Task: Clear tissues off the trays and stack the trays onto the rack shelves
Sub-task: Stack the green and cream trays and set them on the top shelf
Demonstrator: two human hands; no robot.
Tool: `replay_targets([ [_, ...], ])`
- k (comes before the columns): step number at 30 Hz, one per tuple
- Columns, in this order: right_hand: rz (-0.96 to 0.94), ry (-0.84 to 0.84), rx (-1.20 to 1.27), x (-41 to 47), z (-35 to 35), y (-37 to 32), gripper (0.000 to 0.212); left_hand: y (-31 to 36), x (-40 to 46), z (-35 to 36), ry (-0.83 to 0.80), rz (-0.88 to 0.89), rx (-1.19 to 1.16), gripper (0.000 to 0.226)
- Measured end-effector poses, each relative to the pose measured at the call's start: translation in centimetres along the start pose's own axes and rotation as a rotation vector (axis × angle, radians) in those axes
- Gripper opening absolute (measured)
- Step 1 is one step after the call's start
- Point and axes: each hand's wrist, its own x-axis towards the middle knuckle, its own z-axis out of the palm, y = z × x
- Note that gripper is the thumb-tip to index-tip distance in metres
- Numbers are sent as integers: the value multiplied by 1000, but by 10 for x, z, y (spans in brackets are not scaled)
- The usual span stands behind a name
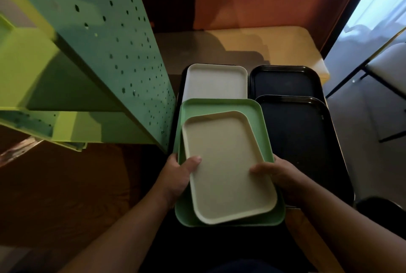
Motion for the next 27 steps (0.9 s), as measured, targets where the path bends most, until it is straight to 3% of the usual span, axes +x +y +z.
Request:
replay_targets([
  [4,-57,83,-40,1,5,-2,82,2,10,-10,-71,-96,-240,58],
  [8,-75,128,-18,-1,7,-5,81,-11,37,-30,255,-9,357,32],
  [10,-80,151,4,-4,3,-6,80,-26,48,-38,244,-29,652,52],
  [12,-92,175,25,-6,-1,-5,78,-42,54,-40,198,-24,810,52],
  [16,-119,205,67,-9,-7,-1,75,-56,53,-35,228,62,831,36],
  [19,-113,211,93,-9,-12,3,82,-55,55,-33,249,76,835,39],
  [23,-92,190,95,-11,-14,2,60,-63,57,-36,322,115,777,21],
  [27,-79,193,92,-8,-15,3,60,-51,33,-31,399,166,762,23],
])
